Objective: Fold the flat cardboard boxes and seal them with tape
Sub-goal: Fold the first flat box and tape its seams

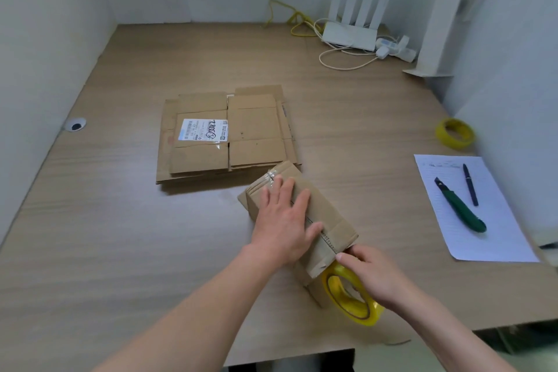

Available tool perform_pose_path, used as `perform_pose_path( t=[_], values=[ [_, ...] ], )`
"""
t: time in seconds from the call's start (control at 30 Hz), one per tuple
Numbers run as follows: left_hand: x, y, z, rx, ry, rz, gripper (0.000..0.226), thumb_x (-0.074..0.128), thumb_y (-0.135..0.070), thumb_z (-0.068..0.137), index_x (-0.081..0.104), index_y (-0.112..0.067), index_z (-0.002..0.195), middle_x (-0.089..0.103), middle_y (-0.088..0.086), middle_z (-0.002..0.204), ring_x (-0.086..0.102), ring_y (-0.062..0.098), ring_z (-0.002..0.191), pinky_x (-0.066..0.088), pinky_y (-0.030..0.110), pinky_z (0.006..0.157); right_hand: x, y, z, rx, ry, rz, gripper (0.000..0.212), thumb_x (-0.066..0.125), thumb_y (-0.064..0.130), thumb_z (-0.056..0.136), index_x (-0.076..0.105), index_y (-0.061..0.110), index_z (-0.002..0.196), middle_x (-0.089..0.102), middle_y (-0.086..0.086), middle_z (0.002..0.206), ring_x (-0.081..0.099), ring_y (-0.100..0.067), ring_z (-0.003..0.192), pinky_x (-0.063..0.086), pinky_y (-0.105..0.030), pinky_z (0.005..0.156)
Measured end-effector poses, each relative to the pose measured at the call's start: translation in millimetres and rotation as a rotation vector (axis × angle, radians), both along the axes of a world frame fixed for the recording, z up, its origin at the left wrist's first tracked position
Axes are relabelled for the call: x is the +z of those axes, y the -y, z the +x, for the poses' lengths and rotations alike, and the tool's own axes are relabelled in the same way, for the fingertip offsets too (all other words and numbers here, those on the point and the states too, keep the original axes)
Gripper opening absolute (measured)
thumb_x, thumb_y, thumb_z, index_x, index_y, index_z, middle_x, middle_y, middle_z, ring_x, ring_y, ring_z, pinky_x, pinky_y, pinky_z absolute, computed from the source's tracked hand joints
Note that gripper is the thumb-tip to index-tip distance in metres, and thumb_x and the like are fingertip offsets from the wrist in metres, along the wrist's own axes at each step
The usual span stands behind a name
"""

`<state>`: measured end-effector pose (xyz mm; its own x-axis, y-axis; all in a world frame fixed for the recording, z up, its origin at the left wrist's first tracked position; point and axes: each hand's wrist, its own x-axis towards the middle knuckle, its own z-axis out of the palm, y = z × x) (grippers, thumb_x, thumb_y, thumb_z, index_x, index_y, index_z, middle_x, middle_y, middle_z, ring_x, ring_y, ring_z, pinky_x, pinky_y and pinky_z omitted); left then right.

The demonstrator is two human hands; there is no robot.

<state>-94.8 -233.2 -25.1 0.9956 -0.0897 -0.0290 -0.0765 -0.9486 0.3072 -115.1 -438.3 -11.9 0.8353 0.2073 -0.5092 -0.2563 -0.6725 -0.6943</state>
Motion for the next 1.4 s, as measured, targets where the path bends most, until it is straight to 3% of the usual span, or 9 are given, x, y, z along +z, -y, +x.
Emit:
perform_pose_path(
  t=[0.27,0.43,0.63,0.8,0.9,1.03,1.13,1.27,1.4],
  values=[
    [4.6,58.8,28.6,-0.031,0.013,-0.017,0.065,0.041,-0.062,0.09,0.035,-0.024,0.142,0.015,0.008,0.159,-0.003,0.033,0.149,-0.003,0.051,0.12,1.4,57.3,30.3,0.027,-0.002,-0.03,0.023,0.065,0.025,0.09,0.071,0.006,0.078,0.071,0.0,0.072,0.059,-0.011,0.069,0.051,-0.038,0.074],
    [10.1,103.0,54.0,-0.041,0.03,-0.098,0.049,0.058,-0.053,0.089,0.052,-0.015,0.118,0.033,0.006,0.148,0.009,0.033,0.149,0.008,0.051,0.12,3.7,97.8,54.1,0.015,0.019,-0.014,0.028,0.064,0.029,0.09,0.071,0.003,0.085,0.073,-0.015,0.086,0.064,-0.024,0.079,0.05,-0.04,0.077],
    [25.0,151.8,58.1,0.187,0.196,0.053,0.029,0.063,-0.049,0.086,0.07,-0.022,0.096,0.054,0.004,0.104,0.049,0.029,0.103,0.04,0.038,0.078,3.0,124.4,74.0,-0.083,0.012,0.101,0.032,0.063,0.035,0.092,0.071,0.006,0.08,0.064,-0.003,0.067,0.058,-0.019,0.067,0.044,-0.032,0.065],
    [27.8,184.2,9.7,0.494,0.232,-0.343,0.017,0.061,-0.027,0.091,0.07,-0.019,0.104,0.054,0.0,0.101,0.053,0.019,0.096,0.048,0.033,0.077,-1.7,127.9,68.8,-0.141,-0.086,0.225,0.027,0.061,0.032,0.093,0.072,0.009,0.082,0.071,-0.004,0.074,0.065,-0.011,0.059,0.052,-0.025,0.055],
    [27.2,202.1,-23.1,0.776,0.227,-0.616,0.012,0.072,-0.025,0.083,0.061,-0.024,0.089,0.057,-0.007,0.088,0.055,0.005,0.077,0.044,0.019,0.067,-7.7,128.3,67.6,-0.188,-0.119,0.273,0.02,0.064,0.028,0.092,0.071,0.011,0.099,0.075,0.003,0.088,0.07,-0.016,0.084,0.057,-0.038,0.08],
    [17.2,229.5,-30.1,1.03,-0.05,-0.966,0.029,0.078,-0.036,0.078,0.053,-0.024,0.087,0.066,-0.005,0.077,0.062,0.002,0.069,0.045,0.017,0.061,-7.2,128.7,71.2,-0.288,-0.085,0.267,0.082,0.074,0.027,0.083,0.028,0.021,0.151,0.051,0.004,0.135,0.052,-0.02,0.125,0.043,-0.041,0.106],
    [15.4,237.7,-22.3,1.07,-0.029,-1.044,0.041,0.082,-0.035,0.072,0.047,-0.026,0.091,0.07,-0.005,0.082,0.064,-0.002,0.071,0.048,0.017,0.063,-8.6,126.8,76.5,-0.232,-0.07,0.387,0.063,0.071,0.034,0.081,0.047,0.03,0.139,0.06,0.011,0.13,0.059,-0.016,0.118,0.049,-0.044,0.1],
    [16.8,239.8,-10.6,1.081,-0.028,-1.097,0.05,0.084,-0.026,0.07,0.042,-0.028,0.097,0.072,0.0,0.09,0.069,0.014,0.082,0.057,0.038,0.078,-8.9,118.6,86.3,-0.328,-0.089,0.376,0.039,0.064,0.047,0.086,0.058,0.021,0.115,0.067,-0.004,0.109,0.066,-0.022,0.095,0.057,-0.038,0.065],
    [18.7,227.6,0.0,1.053,-0.068,-1.152,0.05,0.077,-0.015,0.066,0.043,-0.029,0.099,0.072,0.002,0.089,0.07,0.018,0.082,0.058,0.046,0.079,-13.1,118.8,99.8,-0.318,-0.012,0.183,0.044,0.061,0.057,0.086,0.057,0.019,0.109,0.065,-0.003,0.105,0.063,-0.024,0.097,0.053,-0.048,0.088]
  ],
)
